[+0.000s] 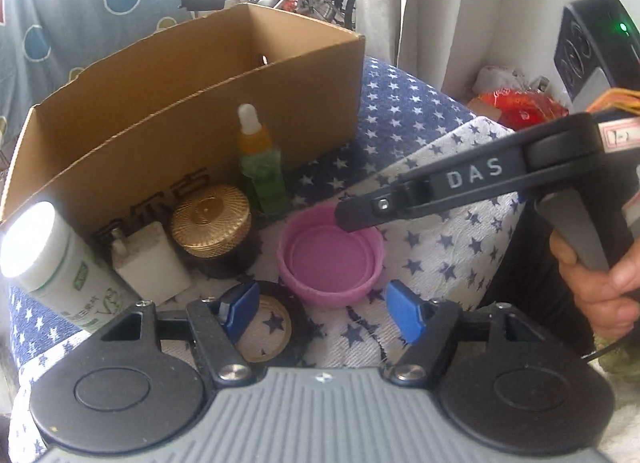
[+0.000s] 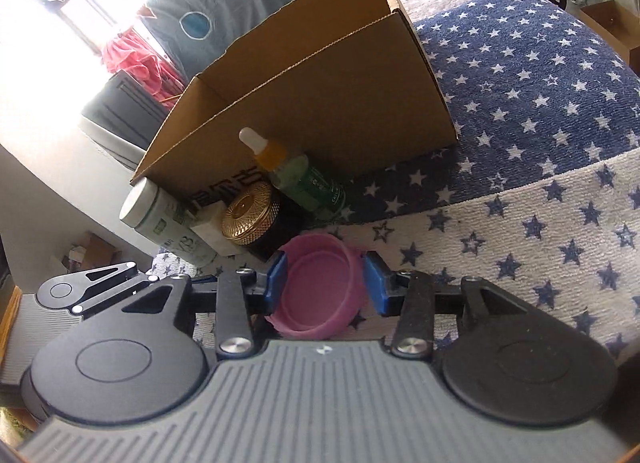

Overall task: Organize rigid objects
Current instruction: 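Grasp the rim of the pink bowl with the right gripper, then lift the pink bowl and carry it over the box, then lower the pink bowl into the box and open the right gripper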

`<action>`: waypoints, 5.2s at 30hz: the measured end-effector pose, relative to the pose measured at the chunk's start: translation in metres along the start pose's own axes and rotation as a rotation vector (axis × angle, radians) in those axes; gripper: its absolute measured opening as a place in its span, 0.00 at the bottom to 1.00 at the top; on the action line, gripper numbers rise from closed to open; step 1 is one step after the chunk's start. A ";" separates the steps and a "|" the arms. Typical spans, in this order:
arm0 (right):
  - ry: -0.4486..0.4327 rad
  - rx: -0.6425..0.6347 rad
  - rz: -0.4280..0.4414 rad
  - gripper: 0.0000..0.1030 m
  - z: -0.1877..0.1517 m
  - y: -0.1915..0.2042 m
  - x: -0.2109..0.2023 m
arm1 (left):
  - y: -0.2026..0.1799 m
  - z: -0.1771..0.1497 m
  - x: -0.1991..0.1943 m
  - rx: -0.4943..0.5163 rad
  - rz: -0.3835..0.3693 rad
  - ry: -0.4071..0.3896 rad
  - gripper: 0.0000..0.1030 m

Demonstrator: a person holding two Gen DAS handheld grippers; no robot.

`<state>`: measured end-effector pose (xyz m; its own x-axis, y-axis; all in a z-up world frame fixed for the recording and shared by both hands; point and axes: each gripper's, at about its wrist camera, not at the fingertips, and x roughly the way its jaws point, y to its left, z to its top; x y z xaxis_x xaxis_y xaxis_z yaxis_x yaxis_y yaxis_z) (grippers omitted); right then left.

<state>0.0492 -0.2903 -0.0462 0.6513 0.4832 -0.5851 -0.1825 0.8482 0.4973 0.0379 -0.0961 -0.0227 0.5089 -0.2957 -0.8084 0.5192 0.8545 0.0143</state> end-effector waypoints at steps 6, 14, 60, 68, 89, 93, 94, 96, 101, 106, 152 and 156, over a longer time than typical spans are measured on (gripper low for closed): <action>0.026 -0.018 0.004 0.40 0.001 -0.001 0.012 | -0.002 0.002 0.014 -0.010 -0.001 0.030 0.74; 0.041 -0.017 0.014 0.36 -0.003 -0.006 0.027 | -0.002 0.003 0.027 -0.017 -0.004 0.043 0.74; -0.015 0.070 -0.019 0.13 -0.008 -0.047 0.003 | -0.037 0.018 0.057 0.094 0.010 0.030 0.68; -0.021 0.060 -0.022 0.14 -0.008 -0.044 0.001 | -0.040 0.020 0.050 0.098 0.018 0.009 0.68; -0.144 -0.055 -0.032 0.15 -0.002 0.002 -0.050 | -0.047 0.022 -0.021 0.127 0.066 -0.203 0.68; -0.183 -0.138 -0.039 0.15 0.006 0.026 -0.062 | -0.040 0.022 -0.040 0.120 0.091 -0.270 0.68; -0.192 -0.160 -0.038 0.15 0.009 0.032 -0.065 | -0.038 0.024 -0.045 0.112 0.099 -0.286 0.68; -0.210 -0.198 -0.028 0.15 0.017 0.045 -0.069 | -0.033 0.026 -0.057 0.102 0.124 -0.321 0.68; -0.235 -0.306 0.026 0.15 0.049 0.081 -0.075 | -0.013 0.036 -0.083 0.073 0.205 -0.394 0.68; -0.201 -0.432 0.060 0.15 0.093 0.122 -0.058 | 0.026 0.062 -0.088 0.018 0.263 -0.366 0.68; 0.337 -0.230 0.051 0.16 0.264 0.106 0.205 | 0.201 0.160 0.044 -0.248 0.266 0.117 0.66; 0.244 -0.211 0.121 0.16 0.261 0.103 0.136 | 0.182 0.150 -0.010 -0.240 0.265 0.016 0.67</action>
<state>0.3113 -0.1936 0.0929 0.4247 0.5990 -0.6788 -0.4127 0.7955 0.4437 0.2303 -0.0020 0.0767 0.5921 -0.0455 -0.8046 0.1941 0.9771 0.0876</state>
